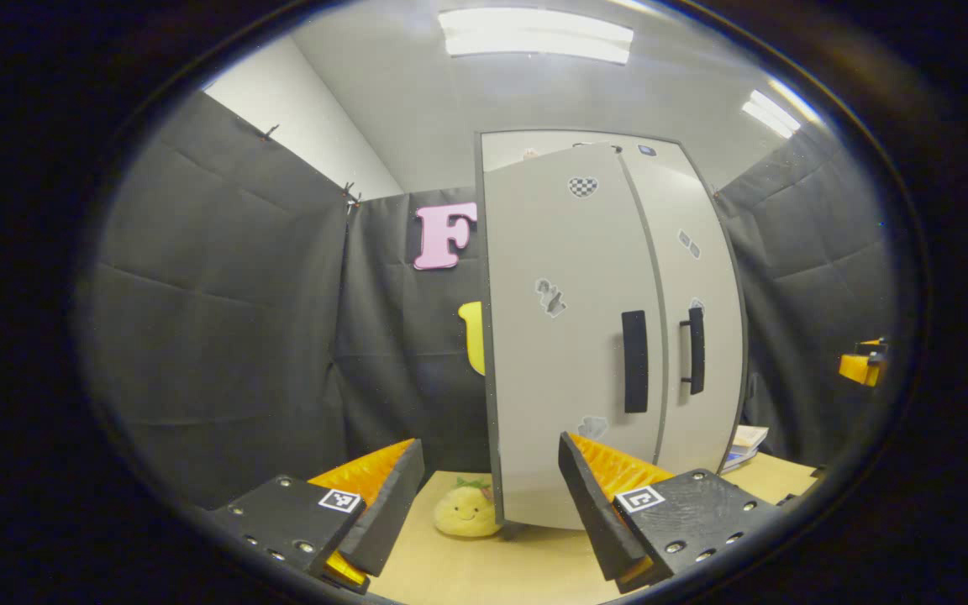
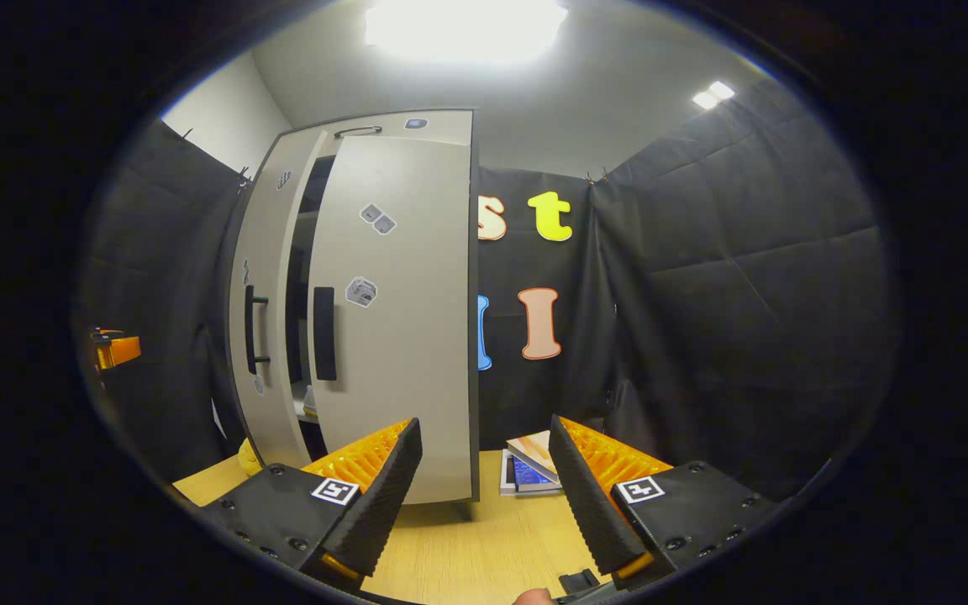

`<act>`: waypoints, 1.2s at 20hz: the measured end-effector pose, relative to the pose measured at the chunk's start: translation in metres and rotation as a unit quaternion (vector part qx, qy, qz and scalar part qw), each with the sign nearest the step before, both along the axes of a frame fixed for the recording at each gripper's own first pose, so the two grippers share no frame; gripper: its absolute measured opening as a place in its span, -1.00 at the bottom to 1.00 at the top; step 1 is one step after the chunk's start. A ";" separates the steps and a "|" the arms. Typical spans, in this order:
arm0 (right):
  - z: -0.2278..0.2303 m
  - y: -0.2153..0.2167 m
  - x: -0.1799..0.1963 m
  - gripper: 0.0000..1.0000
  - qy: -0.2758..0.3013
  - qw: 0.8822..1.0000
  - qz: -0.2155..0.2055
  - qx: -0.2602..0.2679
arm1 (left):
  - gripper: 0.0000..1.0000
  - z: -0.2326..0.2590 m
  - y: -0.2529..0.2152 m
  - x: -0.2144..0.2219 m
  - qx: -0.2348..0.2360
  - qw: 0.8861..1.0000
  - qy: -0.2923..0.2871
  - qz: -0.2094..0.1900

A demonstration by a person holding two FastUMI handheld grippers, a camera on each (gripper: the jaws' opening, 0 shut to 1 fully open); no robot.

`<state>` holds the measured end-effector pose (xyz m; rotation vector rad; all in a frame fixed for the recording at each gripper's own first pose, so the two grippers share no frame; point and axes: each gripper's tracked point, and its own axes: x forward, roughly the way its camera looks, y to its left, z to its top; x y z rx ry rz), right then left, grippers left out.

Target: Grab one shoe with the right hand and put it into the shoe cabinet, grab the other shoe with the left hand and put it into the shoe cabinet; then close the right door with the right hand and the left door with the left hand.

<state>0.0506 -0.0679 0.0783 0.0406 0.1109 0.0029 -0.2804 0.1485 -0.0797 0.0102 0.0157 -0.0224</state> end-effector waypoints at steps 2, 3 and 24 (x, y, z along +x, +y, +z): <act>0.001 0.006 -0.009 0.91 -0.003 1.000 0.009 -0.002 | 0.96 -0.003 0.011 -0.019 0.006 1.000 0.004 0.008; 0.001 0.007 -0.014 0.91 -0.005 1.000 0.011 -0.004 | 0.96 -0.006 0.016 -0.027 0.008 1.000 0.007 0.011; -0.001 0.014 -0.045 0.91 -0.020 0.999 0.018 0.023 | 0.86 -0.040 0.036 -0.072 0.015 0.999 0.027 0.027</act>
